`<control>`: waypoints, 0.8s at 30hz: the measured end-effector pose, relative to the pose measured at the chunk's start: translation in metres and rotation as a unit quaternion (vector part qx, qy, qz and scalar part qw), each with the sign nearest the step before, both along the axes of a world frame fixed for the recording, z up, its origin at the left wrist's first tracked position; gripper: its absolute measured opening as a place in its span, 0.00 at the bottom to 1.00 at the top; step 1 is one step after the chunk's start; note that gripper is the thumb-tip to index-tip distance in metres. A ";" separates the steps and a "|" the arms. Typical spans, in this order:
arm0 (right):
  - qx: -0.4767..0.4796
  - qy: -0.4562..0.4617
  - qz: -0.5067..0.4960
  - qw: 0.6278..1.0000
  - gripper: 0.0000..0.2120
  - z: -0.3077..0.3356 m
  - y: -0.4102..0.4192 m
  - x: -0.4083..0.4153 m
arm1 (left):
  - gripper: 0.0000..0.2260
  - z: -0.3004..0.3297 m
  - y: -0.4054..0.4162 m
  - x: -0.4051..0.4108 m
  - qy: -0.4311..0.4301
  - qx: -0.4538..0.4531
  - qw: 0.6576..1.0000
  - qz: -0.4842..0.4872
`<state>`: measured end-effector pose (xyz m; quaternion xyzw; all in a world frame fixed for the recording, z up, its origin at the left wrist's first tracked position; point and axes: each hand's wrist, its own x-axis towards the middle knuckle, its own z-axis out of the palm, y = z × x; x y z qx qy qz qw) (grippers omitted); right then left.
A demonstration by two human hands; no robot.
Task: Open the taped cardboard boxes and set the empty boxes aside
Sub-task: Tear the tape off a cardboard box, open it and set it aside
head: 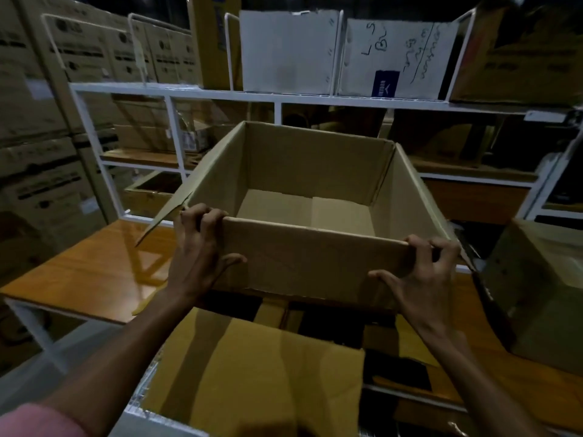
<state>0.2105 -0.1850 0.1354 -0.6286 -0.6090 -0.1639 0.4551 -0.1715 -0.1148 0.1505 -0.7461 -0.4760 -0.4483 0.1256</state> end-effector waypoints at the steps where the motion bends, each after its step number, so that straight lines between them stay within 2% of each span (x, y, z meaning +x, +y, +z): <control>1: -0.013 0.007 -0.004 1.000 0.43 -0.004 0.001 -0.007 | 0.42 -0.003 0.004 -0.005 0.024 -0.013 1.000 -0.006; 4: -0.027 0.013 -0.025 0.999 0.42 -0.015 0.014 -0.031 | 0.44 -0.011 0.029 -0.028 0.039 -0.033 0.999 0.008; 9: -0.080 0.019 -0.044 0.996 0.41 -0.026 0.017 -0.063 | 0.44 -0.031 0.050 -0.053 0.031 -0.097 0.994 -0.030; 14: -0.111 -0.013 -0.056 0.992 0.43 -0.011 0.029 -0.080 | 0.45 -0.041 0.066 -0.072 0.012 -0.131 0.991 -0.036; 24: -0.169 -0.003 -0.083 0.982 0.47 -0.003 0.046 -0.099 | 0.49 -0.024 0.100 -0.078 0.051 -0.191 0.980 -0.035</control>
